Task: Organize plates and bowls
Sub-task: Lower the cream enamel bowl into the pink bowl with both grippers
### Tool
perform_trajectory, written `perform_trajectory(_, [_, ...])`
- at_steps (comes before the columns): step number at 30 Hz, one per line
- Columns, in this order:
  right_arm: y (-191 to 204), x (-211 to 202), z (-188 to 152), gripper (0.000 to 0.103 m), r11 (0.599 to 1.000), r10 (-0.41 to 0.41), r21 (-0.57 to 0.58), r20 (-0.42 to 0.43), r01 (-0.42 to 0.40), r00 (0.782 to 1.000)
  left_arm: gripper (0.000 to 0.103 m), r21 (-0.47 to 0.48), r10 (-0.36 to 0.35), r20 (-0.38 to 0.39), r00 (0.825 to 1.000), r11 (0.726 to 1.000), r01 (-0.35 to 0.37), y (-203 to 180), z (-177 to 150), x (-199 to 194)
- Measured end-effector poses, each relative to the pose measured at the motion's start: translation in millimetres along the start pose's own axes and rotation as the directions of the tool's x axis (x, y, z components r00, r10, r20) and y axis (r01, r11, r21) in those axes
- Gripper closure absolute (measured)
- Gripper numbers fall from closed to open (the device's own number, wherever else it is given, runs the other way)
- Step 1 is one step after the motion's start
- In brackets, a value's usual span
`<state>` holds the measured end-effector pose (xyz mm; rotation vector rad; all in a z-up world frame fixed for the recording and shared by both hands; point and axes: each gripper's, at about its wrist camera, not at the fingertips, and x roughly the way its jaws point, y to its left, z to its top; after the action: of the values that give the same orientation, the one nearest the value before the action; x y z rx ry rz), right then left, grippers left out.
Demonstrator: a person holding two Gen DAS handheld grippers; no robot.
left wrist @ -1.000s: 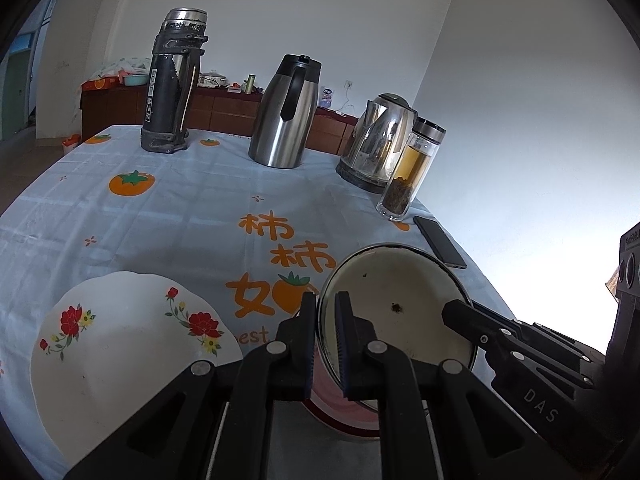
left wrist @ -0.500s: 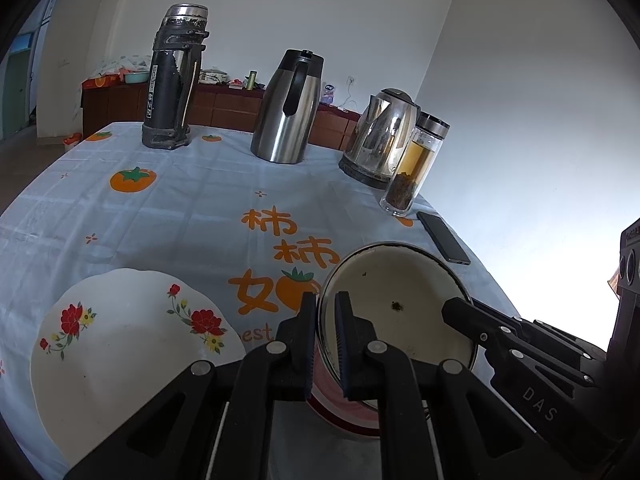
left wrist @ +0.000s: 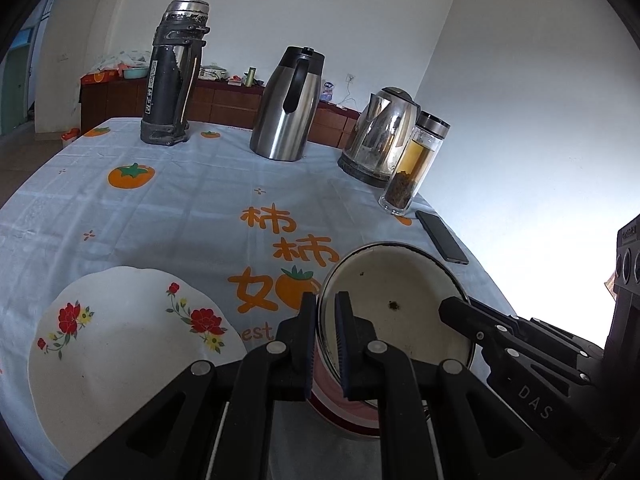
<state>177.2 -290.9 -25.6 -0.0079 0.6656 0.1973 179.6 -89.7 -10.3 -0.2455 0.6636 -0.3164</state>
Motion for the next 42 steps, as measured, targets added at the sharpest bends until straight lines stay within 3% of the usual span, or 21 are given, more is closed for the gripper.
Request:
perform_trajectory(18, [-8.0,16.2,-8.2,0.092,1.000,0.022,0.014,-0.094,-0.021,0.995,0.093,0.016,-0.003,-0.009,1.000,1.000,0.003,-2.3,-0.5,-0.7])
perform_trajectory(42, [-13.9,18.9,-10.4,0.092,0.999,0.028,0.024,-0.129,-0.025,0.991,0.093,0.033,0.005,-0.068,0.998,0.999,-0.003,-4.3,-4.5,9.8])
